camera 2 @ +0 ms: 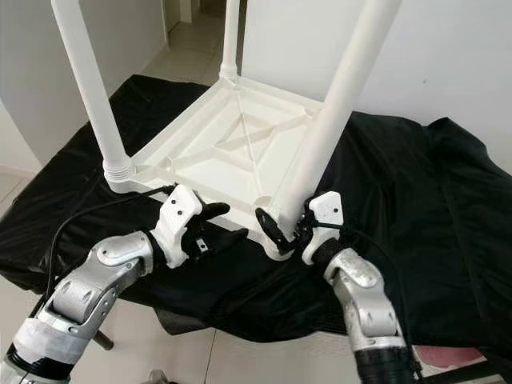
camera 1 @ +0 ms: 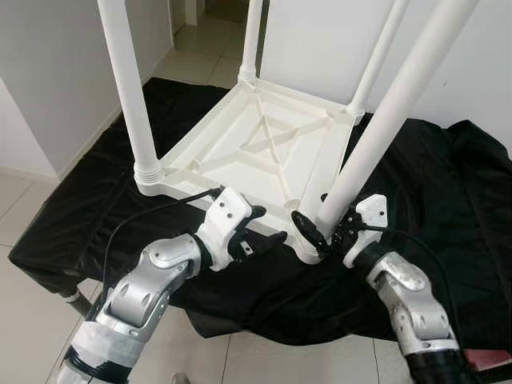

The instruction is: Building children table

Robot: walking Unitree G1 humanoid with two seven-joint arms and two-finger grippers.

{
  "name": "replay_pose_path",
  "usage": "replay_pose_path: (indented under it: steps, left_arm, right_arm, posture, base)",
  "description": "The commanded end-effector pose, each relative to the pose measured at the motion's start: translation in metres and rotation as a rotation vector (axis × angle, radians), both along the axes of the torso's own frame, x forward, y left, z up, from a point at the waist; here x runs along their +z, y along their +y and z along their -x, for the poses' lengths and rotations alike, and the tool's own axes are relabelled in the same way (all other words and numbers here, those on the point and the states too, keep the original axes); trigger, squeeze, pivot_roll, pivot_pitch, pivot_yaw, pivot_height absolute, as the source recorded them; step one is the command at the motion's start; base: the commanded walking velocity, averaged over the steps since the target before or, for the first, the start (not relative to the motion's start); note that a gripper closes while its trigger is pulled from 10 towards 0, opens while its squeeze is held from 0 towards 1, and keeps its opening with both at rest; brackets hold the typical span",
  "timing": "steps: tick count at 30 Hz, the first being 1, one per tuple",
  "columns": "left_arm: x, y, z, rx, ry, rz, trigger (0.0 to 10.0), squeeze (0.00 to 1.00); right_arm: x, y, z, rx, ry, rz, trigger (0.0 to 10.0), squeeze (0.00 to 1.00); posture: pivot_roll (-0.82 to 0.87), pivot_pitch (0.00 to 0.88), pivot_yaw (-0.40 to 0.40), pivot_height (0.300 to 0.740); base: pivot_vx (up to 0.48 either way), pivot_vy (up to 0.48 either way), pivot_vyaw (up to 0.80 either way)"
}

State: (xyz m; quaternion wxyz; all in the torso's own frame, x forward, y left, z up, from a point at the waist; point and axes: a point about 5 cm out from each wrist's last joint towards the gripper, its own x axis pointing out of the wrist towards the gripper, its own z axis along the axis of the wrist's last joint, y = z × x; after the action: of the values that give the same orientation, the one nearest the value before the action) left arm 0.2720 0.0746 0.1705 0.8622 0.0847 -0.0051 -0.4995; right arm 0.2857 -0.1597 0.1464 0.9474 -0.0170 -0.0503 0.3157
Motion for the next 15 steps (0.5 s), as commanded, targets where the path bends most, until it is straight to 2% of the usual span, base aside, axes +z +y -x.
replay_pose_path:
  steps: [1, 14, 15]
  left_arm:
    - [-0.001, -0.003, 0.002, -0.051, 0.008, -0.015, 10.0, 0.00]
    - [-0.003, -0.005, 0.003, -0.051, 0.011, -0.015, 10.0, 0.00]
    - [-0.003, -0.005, 0.002, -0.051, 0.011, -0.015, 10.0, 0.00]
  right_arm:
    - [-0.001, -0.001, -0.003, 0.026, 0.003, 0.006, 10.0, 0.00]
    - [-0.006, 0.003, -0.016, 0.090, 0.008, 0.041, 10.0, 0.00]
    - [-0.007, 0.003, -0.017, 0.096, 0.011, 0.042, 2.6, 0.00]
  posture:
    - [0.00, 0.052, -0.065, 0.740]
    - [0.00, 0.052, -0.069, 0.740]
    - [0.00, 0.052, -0.069, 0.740]
  base:
    - [0.000, 0.000, 0.00]
    - [0.000, 0.000, 0.00]
    - [0.000, 0.000, 0.00]
